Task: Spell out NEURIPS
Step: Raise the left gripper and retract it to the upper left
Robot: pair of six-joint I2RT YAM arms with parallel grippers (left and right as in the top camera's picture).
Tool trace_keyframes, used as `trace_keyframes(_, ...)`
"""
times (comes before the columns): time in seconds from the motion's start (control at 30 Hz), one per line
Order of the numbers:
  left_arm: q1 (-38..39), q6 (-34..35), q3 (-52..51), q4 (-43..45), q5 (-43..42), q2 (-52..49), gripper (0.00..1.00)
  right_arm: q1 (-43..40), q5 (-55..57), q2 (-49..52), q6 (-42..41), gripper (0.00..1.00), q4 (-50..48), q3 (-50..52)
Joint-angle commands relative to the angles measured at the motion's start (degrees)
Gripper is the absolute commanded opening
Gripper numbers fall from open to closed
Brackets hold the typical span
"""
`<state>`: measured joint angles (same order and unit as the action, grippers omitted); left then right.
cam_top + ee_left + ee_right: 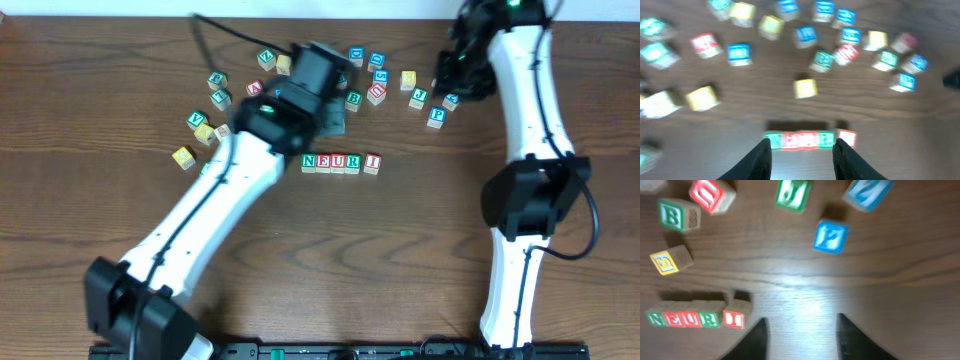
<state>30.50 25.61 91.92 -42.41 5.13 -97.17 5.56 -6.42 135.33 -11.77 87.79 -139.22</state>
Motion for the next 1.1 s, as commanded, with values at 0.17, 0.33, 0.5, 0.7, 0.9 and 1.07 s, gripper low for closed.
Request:
trace_keyframes(0.17, -12.48, -0.48, 0.31, -7.69, 1.18, 0.94, 0.39, 6.1, 0.04, -0.09, 0.24, 0.22, -4.26, 12.22)
trace_keyframes(0.33, -16.59, -0.5, 0.2, -9.07, 1.2, 0.94, 0.39, 8.83, 0.04, -0.09, 0.24, 0.16, -6.78, 17.49)
trace_keyframes(0.5, -18.29, -0.48, 0.2, -9.18, 1.2, 0.94, 0.39, 10.64, 0.07, -0.09, -0.2, 0.09, -10.91, 22.03)
trace_keyframes(0.7, -18.49, -0.48, 0.2, -9.2, 1.2, 0.94, 0.39, 11.76, 0.02, -0.09, -0.17, 0.01, -14.12, 25.4)
trace_keyframes(0.9, -18.49, -0.48, 0.2, -9.2, 1.2, 0.94, 0.39, 12.85, -0.2, -0.09, -0.17, 0.01, -14.73, 26.45)
trace_keyframes(1.07, -18.49, -0.48, 0.2, -9.2, 1.22, 0.94, 0.39, 13.49, -1.62, -0.09, -0.17, 0.02, -14.25, 26.51)
